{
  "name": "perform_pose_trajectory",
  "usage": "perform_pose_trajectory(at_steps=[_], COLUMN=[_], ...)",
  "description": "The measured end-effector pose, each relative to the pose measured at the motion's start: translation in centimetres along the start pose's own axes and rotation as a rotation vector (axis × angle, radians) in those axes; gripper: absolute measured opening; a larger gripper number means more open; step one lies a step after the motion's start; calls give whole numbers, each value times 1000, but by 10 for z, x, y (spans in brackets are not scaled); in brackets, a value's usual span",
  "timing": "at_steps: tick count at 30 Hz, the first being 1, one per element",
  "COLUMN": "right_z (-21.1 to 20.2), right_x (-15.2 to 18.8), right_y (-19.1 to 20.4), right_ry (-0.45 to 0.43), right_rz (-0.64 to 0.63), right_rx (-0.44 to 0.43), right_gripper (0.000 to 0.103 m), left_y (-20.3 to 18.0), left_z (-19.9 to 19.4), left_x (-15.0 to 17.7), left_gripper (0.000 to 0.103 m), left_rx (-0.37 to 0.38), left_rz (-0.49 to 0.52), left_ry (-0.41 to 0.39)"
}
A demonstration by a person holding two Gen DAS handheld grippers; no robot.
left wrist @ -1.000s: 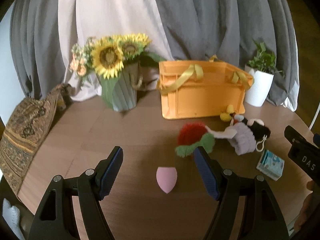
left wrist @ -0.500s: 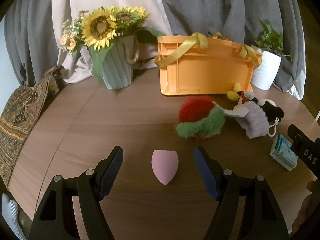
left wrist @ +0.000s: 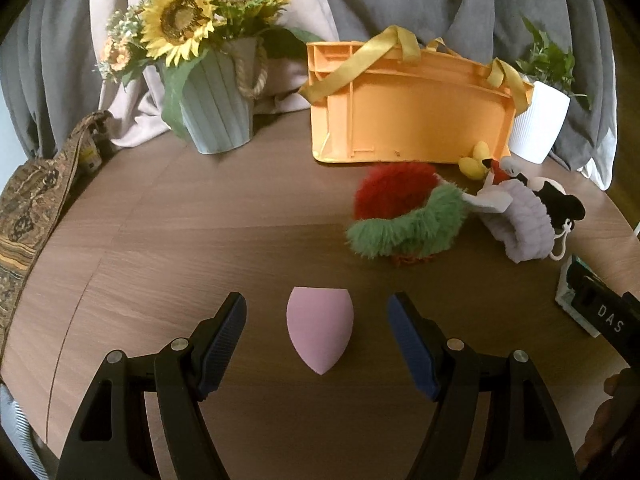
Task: Organize soft objects
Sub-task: 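Grasp the pink sponge with the left tool while the right tool grasps the blue cloth book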
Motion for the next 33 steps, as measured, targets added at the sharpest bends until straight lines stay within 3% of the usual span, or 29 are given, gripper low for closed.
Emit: perform_pose_trajectory(at_steps=[5, 12, 18, 19, 33], right_z=[11, 15, 21, 21, 5], right_x=[2, 4, 5, 6, 7], right_y=[0, 1, 1, 1, 2], right_ry=[41, 65, 95, 102, 83], right_rz=[18, 12, 12, 11, -25], right_rx=[8, 24, 15, 11, -55], right_gripper=[101, 100, 86, 83, 82], left_y=[0, 2, 2, 2, -1], left_z=[9, 16, 23, 23, -2], left_x=[1, 5, 9, 9, 6], left_gripper=[72, 52, 36, 36, 35], left_rx=[15, 35, 33, 32, 56], left_rz=[-11, -28, -32, -31, -43], left_ry=[20, 58, 99, 96, 57])
Point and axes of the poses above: each gripper's, at about its wrist camera, not at the fingertips, and z roughly the way its jaws point, y to its left, x to its underside, the point moved 4 cm from there along z, roughly the way its jaws point, and after that the axes turned 5 degrees about y, right-handed, at the moved point
